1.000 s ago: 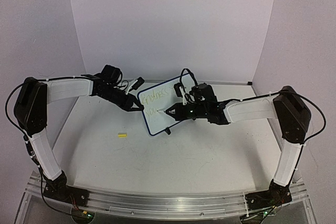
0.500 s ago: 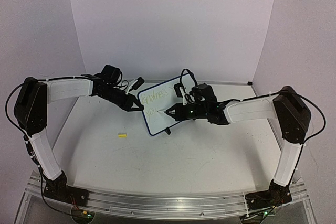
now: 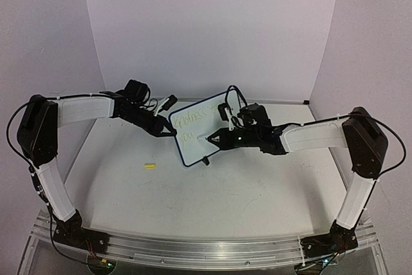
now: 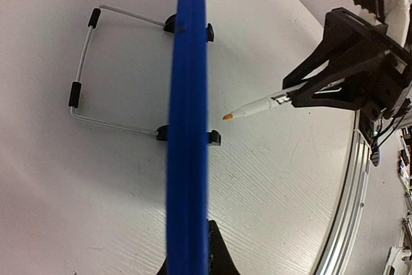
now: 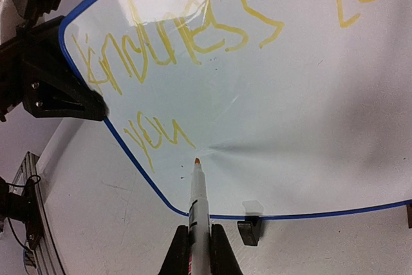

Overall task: Write a sentence on the whiteboard
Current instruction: Write on the whiteboard with the whiteboard marker without the cap.

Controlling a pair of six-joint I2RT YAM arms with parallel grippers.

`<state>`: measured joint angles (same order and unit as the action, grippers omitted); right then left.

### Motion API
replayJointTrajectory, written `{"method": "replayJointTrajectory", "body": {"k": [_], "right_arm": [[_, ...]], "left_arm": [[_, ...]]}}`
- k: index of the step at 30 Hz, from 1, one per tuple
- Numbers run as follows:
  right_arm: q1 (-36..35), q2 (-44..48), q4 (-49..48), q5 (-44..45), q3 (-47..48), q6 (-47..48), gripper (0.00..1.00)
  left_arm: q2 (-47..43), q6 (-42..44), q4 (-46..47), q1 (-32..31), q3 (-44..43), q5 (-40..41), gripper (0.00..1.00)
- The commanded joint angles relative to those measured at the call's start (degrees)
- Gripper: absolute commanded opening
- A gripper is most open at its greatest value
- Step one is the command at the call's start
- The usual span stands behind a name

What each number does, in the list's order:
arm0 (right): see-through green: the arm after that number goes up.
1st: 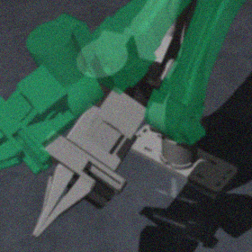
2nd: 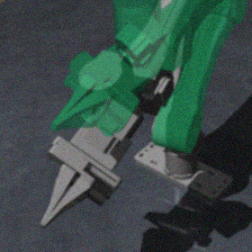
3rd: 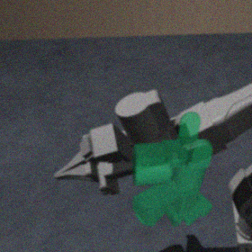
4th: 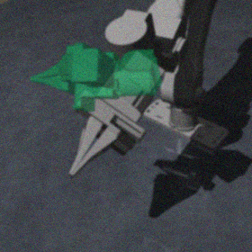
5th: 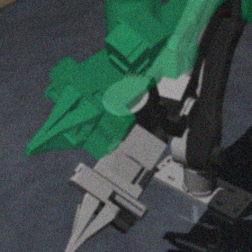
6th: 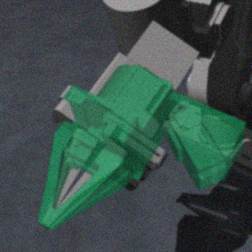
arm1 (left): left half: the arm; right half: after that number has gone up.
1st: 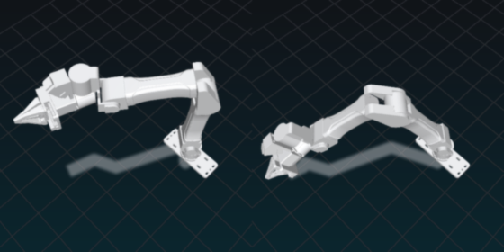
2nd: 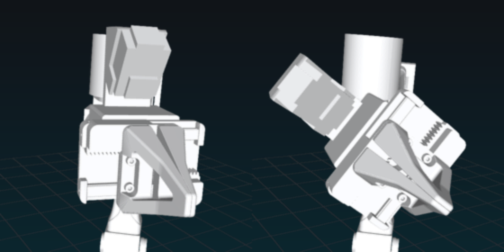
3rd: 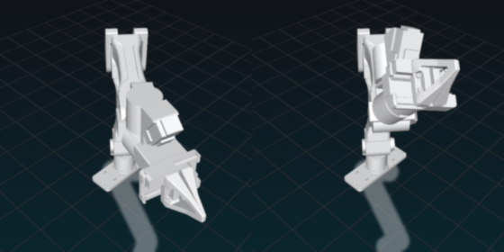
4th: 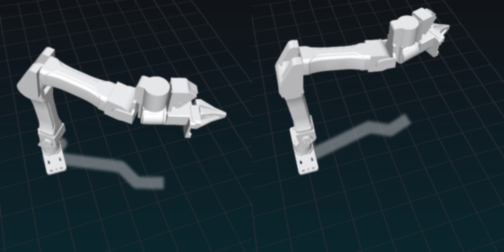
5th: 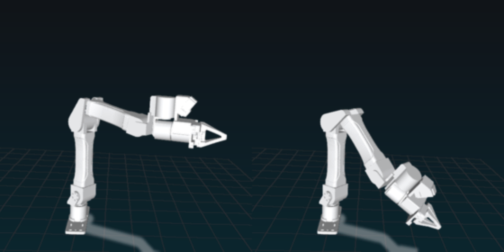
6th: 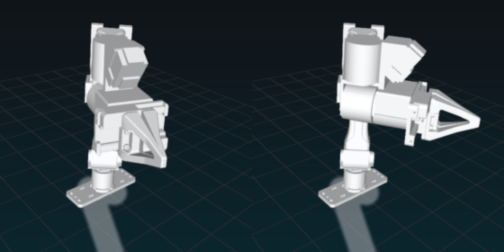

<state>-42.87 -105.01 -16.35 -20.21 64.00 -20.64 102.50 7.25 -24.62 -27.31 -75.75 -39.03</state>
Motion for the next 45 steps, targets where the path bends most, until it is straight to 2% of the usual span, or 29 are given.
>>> {"method": "replayJointTrajectory", "body": {"k": [1,32,45], "right_arm": [[0.24,4.4,-0.83,0.35,-0.19,0.22,0.0],[1.41,-4.07,-1.18,-6.2,8.93,1.17,0.0],[1.03,-5.34,-0.33,-5.19,9.24,0.92,0.0]], "left_arm": [[0.26,0.57,-0.83,-0.11,-2.94,0.0,0.0],[0.27,0.47,-0.69,-0.11,-2.83,0.11,0.0],[0.39,0.42,-0.73,-0.13,-2.92,0.09,0.0]]}}
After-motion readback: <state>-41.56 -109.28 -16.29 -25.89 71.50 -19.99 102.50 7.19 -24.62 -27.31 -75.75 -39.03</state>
